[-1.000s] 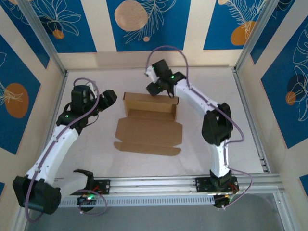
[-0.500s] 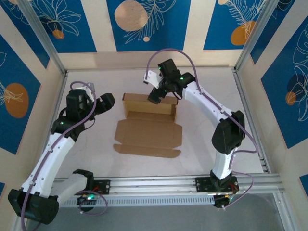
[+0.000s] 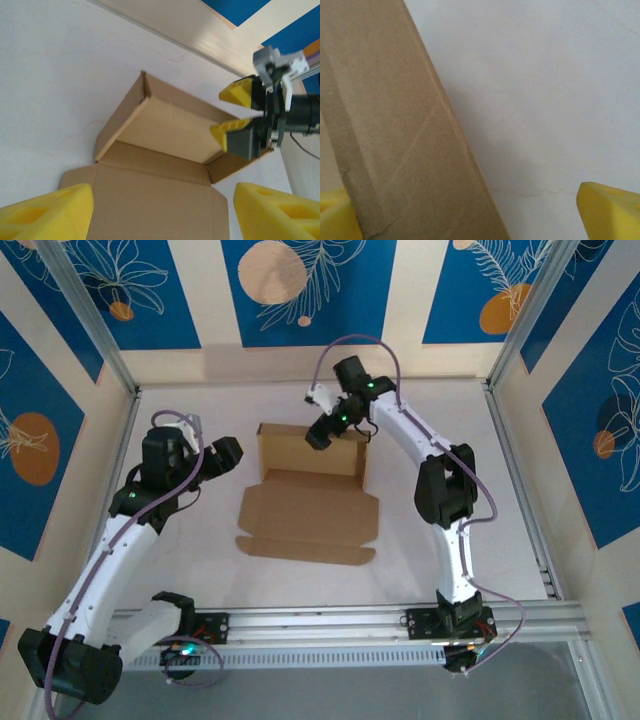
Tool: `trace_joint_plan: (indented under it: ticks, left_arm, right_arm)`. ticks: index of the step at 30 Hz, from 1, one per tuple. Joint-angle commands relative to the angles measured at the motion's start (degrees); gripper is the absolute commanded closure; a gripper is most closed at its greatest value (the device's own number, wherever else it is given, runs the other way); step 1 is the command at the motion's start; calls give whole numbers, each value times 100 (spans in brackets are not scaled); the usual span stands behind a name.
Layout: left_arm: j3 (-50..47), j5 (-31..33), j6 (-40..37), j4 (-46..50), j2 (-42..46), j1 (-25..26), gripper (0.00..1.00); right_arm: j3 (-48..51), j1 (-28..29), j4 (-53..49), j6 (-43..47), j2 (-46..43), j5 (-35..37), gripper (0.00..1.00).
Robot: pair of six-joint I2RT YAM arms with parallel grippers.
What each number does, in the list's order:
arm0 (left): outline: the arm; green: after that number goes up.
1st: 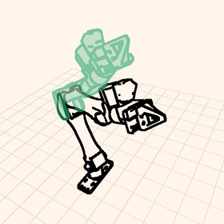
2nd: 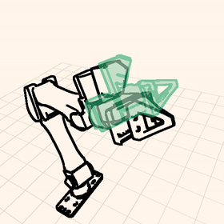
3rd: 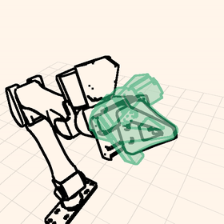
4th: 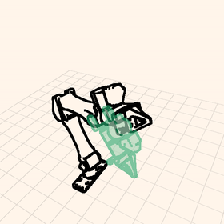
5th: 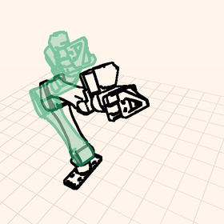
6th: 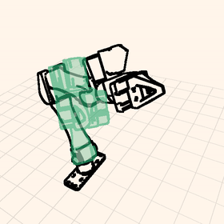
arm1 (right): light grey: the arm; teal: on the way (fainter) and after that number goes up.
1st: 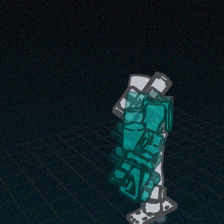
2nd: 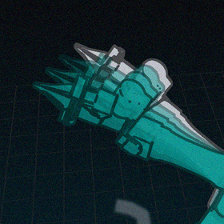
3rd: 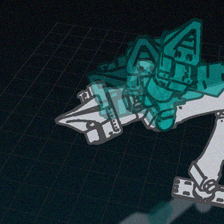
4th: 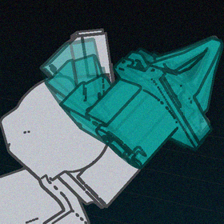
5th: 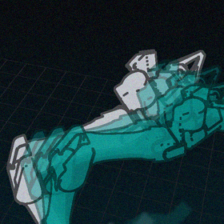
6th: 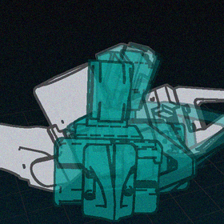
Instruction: Fold the paper box
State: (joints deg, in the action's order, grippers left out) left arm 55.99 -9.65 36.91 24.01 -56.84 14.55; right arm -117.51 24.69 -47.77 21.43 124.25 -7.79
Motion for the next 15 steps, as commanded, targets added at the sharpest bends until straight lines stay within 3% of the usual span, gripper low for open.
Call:
trace_joint_plan:
  ticks: [1,5,9,15]
  left_arm:
    - [153,-151,-32,-140,-87,44,26]
    - [193,-151,-34,-142,-125,40,26]
    - [201,-117,-45,-131,-121,40,26]
    - [159,-160,28,-173,-103,42,26]
  right_arm:
    - [-455,-387,-400,-1035,332,-988,3]
    - [-847,-853,-581,-1915,884,-1229,7]
    - [-1224,-1346,-911,-2786,1513,-1809,18]
    - [-488,-1911,-332,-3935,1607,-2255,24]
